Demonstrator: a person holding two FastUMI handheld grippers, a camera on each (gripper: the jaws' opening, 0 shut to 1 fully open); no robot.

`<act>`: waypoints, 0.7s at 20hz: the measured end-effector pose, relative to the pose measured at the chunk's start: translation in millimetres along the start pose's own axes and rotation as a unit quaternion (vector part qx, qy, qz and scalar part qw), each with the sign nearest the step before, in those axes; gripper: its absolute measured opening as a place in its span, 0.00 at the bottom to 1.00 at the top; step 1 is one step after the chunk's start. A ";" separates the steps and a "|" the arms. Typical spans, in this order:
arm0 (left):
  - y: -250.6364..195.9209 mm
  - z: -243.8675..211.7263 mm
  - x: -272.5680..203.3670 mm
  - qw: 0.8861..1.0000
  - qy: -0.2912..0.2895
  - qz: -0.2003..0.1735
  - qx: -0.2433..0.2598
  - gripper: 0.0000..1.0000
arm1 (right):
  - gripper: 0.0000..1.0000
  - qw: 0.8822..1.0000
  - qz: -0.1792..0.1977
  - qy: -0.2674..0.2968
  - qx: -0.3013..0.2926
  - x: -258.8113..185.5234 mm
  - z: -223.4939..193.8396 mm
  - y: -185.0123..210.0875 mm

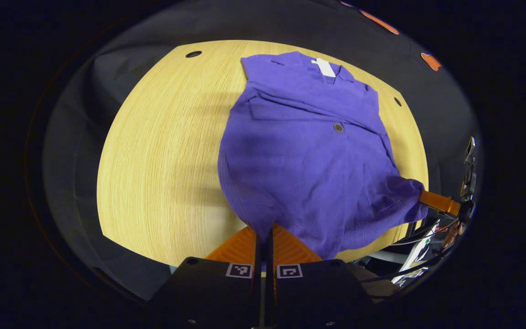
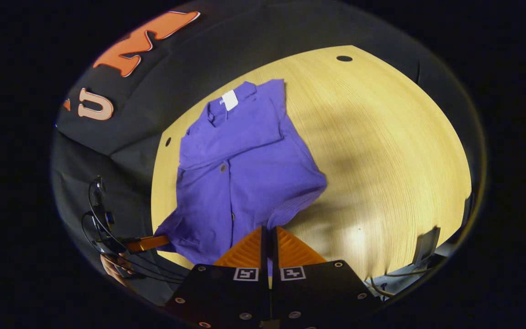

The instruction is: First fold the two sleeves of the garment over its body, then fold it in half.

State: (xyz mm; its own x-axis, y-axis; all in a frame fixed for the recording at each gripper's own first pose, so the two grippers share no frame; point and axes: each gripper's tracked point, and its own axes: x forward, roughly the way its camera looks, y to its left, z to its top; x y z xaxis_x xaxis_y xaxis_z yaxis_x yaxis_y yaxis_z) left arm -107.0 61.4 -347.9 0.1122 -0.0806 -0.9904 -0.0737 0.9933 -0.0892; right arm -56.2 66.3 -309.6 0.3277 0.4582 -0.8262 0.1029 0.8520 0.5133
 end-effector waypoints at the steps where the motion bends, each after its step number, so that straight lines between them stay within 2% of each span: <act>1: -2.6 10.0 -3.1 1.000 -0.005 -0.001 -0.002 0.05 | 0.03 1.000 0.004 -0.005 -0.006 -1.1 9.1 4.5; 8: -19.4 91.5 -38.9 0.999 -0.049 -0.004 0.017 0.05 | 0.03 0.999 0.023 -0.035 -0.033 -7.1 84.0 27.3; 14: -38.5 163.8 -38.2 0.997 -0.061 0.001 0.044 0.05 | 0.01 0.996 0.022 -0.068 -0.051 -4.3 168.0 34.8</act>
State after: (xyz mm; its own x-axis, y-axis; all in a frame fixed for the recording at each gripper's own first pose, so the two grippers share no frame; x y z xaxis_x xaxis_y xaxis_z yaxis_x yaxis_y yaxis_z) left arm 53.9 39.8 -289.4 0.2315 -0.0740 -0.9700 0.0119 0.9972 -0.0733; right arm 103.8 51.4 -249.2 0.4538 0.4638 -0.7609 -0.0087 0.8562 0.5166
